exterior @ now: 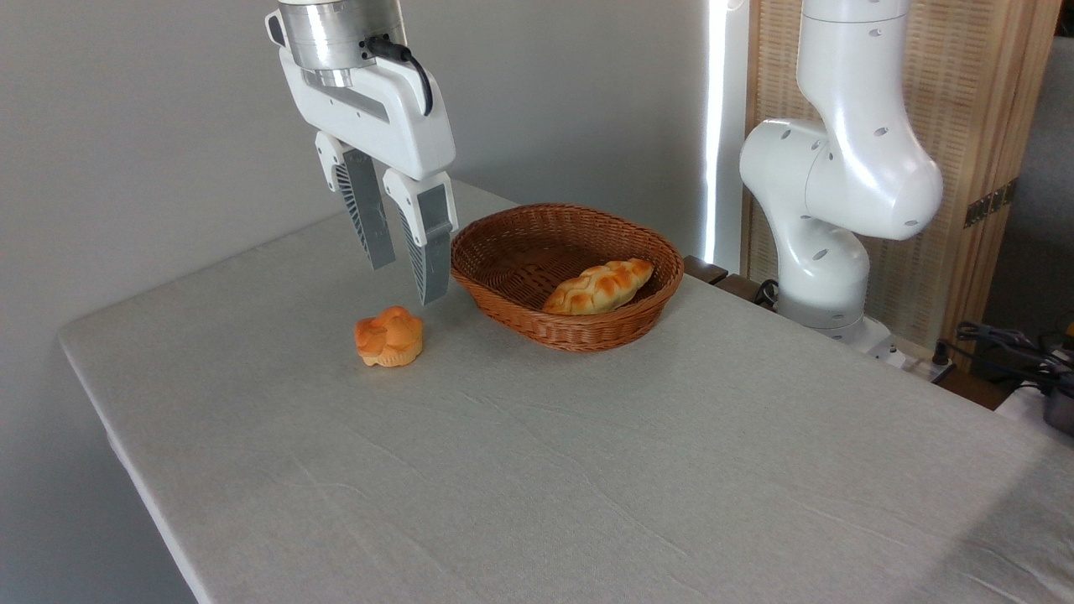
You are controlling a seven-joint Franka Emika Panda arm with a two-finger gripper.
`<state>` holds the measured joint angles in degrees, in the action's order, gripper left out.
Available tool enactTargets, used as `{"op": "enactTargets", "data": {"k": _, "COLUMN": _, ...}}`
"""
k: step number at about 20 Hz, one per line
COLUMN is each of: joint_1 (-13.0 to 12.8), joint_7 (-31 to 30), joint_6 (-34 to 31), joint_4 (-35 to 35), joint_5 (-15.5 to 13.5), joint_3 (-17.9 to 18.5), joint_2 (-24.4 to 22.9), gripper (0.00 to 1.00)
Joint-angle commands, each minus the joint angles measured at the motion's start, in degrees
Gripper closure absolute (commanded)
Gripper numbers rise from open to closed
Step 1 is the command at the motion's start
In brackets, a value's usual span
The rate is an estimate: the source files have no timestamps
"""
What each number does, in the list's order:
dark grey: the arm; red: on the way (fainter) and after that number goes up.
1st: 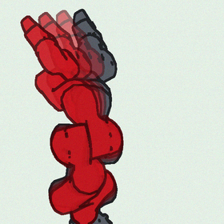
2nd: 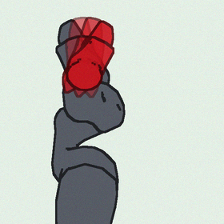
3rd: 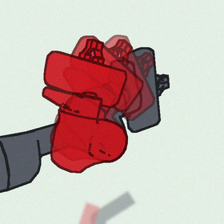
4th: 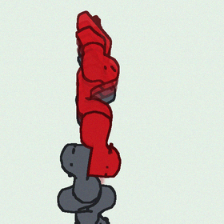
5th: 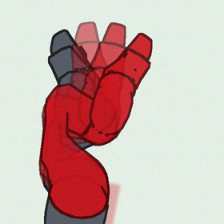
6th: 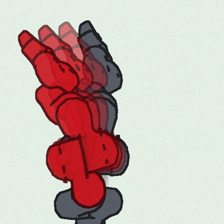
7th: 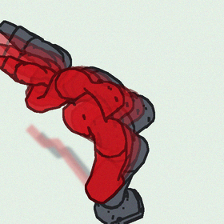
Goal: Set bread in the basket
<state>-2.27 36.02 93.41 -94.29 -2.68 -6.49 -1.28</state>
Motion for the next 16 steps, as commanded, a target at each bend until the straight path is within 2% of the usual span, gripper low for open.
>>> {"op": "enactTargets", "data": {"k": 1, "joint_1": -0.19, "joint_7": 0.37, "joint_6": 0.81, "joint_4": -0.79, "joint_5": 0.31, "joint_3": -0.53, "joint_2": -0.13, "gripper": 0.0}}
{"op": "enactTargets", "data": {"k": 10, "joint_1": -0.1, "joint_7": 0.54, "joint_6": 0.99, "joint_4": -1.59, "joint_5": 0.22, "joint_3": -0.89, "joint_2": -0.48, "gripper": 0.0}}
{"op": "enactTargets", "data": {"k": 14, "joint_1": -0.19, "joint_7": -0.51, "joint_6": 5.81, "joint_4": -5.02, "joint_5": -0.74, "joint_3": -5.09, "joint_2": -1.1, "gripper": 0.0}}
{"op": "enactTargets", "data": {"k": 16, "joint_1": -0.28, "joint_7": -1.12, "joint_6": 10.37, "joint_4": -7.91, "joint_5": -1.88, "joint_3": -6.51, "joint_2": -1.19, "gripper": 0.0}}
